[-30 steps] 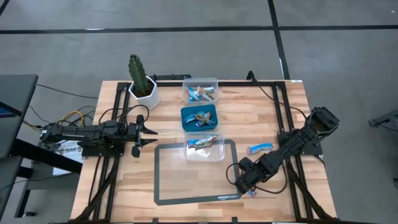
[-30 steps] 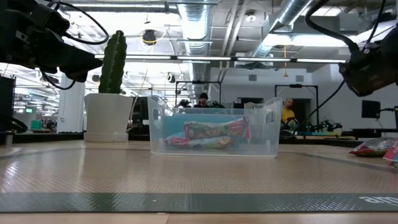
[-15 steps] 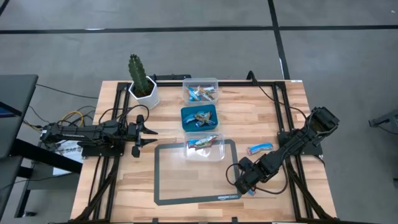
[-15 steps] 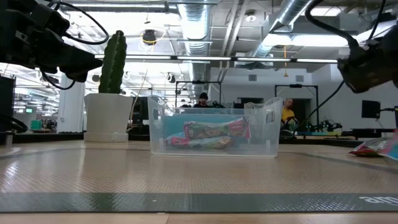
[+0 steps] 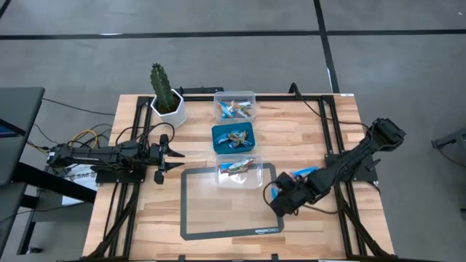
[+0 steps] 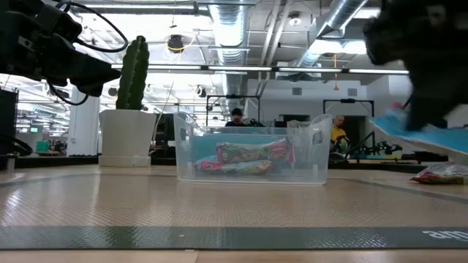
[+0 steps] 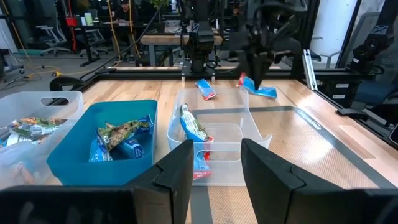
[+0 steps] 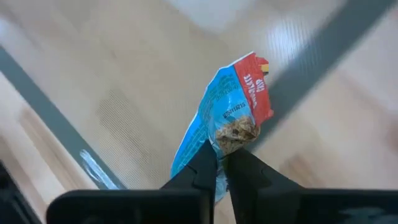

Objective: Pick and place Granola Bars by type
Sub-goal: Put the bottom right red granola bar into the bottom transparent bin

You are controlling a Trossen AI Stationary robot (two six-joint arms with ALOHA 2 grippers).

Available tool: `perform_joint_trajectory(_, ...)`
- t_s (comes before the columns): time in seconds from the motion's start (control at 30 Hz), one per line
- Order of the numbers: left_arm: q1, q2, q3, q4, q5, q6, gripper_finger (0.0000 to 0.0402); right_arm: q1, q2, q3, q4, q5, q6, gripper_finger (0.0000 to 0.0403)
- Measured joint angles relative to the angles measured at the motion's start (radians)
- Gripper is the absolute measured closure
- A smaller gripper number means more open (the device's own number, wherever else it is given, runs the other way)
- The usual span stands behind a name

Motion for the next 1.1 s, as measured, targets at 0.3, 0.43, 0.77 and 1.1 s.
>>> perform_joint_trajectory(0.3, 0.000, 0.000, 0.000, 0.000, 0.000, 0.000, 0.0273, -0.132, -0.073, 0.000, 0.165, 0.077, -0.317, 0.0393)
perform_joint_trajectory(0.43, 0.000, 0.000, 0.000, 0.000, 0.000, 0.005, 0.0273, -0.215, -0.076, 0.000, 0.244, 0.075, -0.479, 0.0391)
perform_joint_trajectory(0.77, 0.000, 0.000, 0.000, 0.000, 0.000, 0.001, 0.0273, -0.408, -0.069, 0.062, 0.301, 0.073, -0.819, 0.0393)
perform_joint_trajectory(1.1, 0.000, 0.000, 0.000, 0.000, 0.000, 0.000, 0.0273, -0.468, -0.047, 0.097, 0.298, 0.064, -0.971, 0.0392)
